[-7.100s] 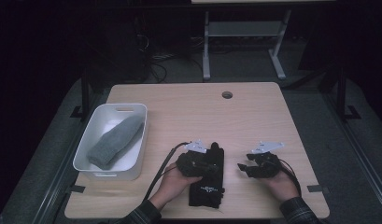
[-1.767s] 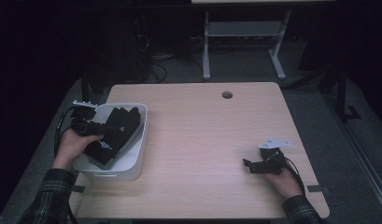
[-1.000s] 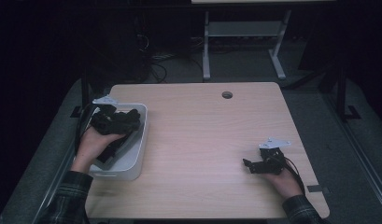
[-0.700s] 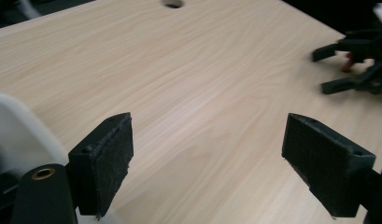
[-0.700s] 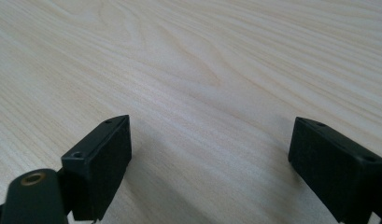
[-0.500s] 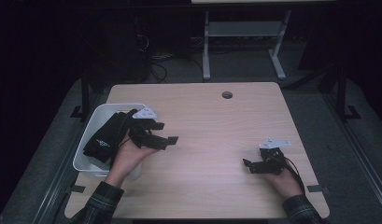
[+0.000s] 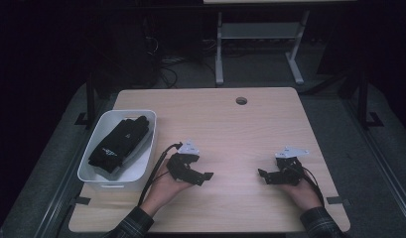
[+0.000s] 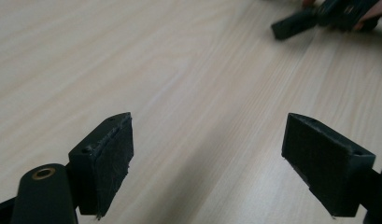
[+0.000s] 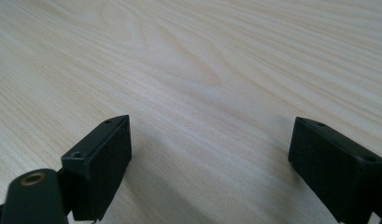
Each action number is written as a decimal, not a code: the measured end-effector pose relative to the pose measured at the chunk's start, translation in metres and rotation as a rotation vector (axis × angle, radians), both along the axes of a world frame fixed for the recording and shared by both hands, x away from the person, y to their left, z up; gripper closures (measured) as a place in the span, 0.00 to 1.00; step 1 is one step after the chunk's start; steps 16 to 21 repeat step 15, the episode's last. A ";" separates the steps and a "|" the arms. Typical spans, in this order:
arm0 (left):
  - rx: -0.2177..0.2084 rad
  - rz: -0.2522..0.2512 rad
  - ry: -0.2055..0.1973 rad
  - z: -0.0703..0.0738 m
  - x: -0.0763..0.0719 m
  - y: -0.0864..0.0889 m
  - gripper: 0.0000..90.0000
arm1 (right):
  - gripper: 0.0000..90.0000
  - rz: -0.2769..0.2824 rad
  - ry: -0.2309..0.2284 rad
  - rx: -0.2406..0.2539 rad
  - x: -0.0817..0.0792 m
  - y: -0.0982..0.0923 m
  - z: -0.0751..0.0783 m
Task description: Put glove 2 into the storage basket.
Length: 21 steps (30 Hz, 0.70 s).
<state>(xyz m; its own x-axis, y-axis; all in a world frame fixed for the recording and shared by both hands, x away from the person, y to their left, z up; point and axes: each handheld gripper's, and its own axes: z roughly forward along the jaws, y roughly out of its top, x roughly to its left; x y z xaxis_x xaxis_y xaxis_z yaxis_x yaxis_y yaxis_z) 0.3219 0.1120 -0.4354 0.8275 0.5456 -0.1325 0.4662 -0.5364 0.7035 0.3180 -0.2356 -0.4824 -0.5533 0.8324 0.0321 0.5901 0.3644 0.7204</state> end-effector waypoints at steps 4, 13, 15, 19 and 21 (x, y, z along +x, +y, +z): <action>0.064 0.007 -0.035 -0.013 0.000 -0.004 0.18 | 0.15 0.001 0.000 0.000 0.000 0.000 0.000; 0.095 0.003 0.001 -0.028 0.000 -0.003 0.18 | 0.15 0.004 0.001 0.002 0.000 0.000 0.000; 0.102 0.000 0.005 -0.029 0.000 -0.004 0.18 | 0.15 0.005 0.001 0.002 0.000 0.000 0.000; 0.102 0.000 0.005 -0.029 0.000 -0.004 0.18 | 0.15 0.005 0.001 0.002 0.000 0.000 0.000; 0.102 0.000 0.005 -0.029 0.000 -0.004 0.18 | 0.15 0.005 0.001 0.002 0.000 0.000 0.000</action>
